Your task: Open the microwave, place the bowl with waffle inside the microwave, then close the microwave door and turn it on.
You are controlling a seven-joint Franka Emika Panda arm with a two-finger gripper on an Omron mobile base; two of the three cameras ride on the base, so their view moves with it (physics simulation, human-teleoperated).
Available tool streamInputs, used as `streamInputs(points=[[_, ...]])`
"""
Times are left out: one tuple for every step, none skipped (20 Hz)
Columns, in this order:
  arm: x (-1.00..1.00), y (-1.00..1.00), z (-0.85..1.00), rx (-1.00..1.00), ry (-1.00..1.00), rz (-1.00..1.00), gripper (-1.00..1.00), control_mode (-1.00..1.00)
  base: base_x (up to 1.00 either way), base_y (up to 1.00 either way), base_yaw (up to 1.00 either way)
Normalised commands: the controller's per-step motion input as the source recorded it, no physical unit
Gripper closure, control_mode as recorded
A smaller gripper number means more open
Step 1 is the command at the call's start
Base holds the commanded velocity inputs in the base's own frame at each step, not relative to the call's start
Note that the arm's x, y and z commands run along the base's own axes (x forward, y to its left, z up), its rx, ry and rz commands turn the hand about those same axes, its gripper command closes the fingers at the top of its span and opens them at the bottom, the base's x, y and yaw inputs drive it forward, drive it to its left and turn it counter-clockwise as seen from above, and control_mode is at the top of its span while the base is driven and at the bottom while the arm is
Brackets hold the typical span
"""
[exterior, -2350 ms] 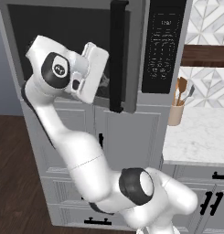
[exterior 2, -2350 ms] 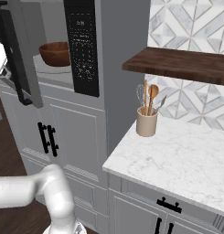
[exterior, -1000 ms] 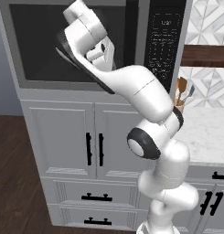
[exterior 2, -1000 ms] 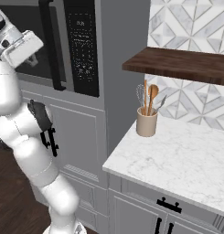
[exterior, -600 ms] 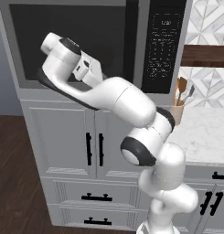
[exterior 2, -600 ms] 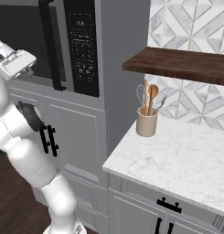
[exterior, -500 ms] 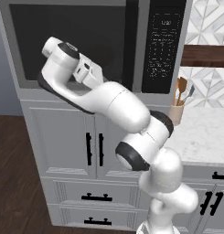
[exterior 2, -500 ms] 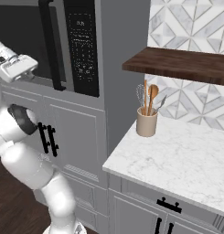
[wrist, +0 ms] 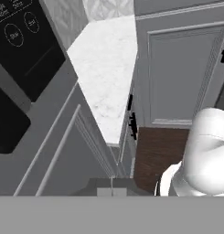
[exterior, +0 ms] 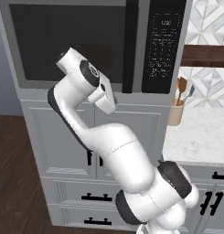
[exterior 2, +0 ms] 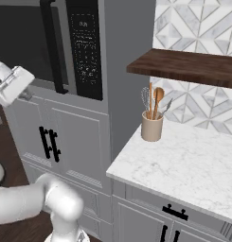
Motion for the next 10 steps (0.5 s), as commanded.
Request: streamInputs(points=[[-1.00,-0.06,-0.24,0.27,-0.53,0.33,1.00,-1.00,0.00,0.00,0.00],[-1.00,-0.06,-0.24,0.27,-0.53,0.34,1.00,-1.00,0.00,0.00,0.00],[-1.00,-0.06,-0.20,0.27,-0.54,0.35,1.00,-1.00,0.00,0.00,0.00],[-1.00,-0.09,-0.14,0.24,-0.55,0.36,1.00,-1.00,0.00,0.00,0.00],[-1.00,-0.09,-0.13,0.24,-0.56,0.35,1.00,-1.00,0.00,0.00,0.00],[-1.00,-0.09,-0.04,0.21,-0.57,0.33,1.00,-1.00,0.00,0.00,0.00],[-1.00,-0.09,0.00,0.18,-0.56,0.30,1.00,-1.00,0.00,0.00,0.00],[-1.00,-0.09,0.00,0.15,-0.56,0.29,1.00,-1.00,0.00,0.00,0.00],[-1.00,-0.11,0.00,0.13,-0.57,0.28,1.00,-1.00,0.00,0.00,0.00],[-1.00,-0.17,0.00,0.15,-0.57,0.26,1.00,-1.00,0.00,0.00,0.00]])
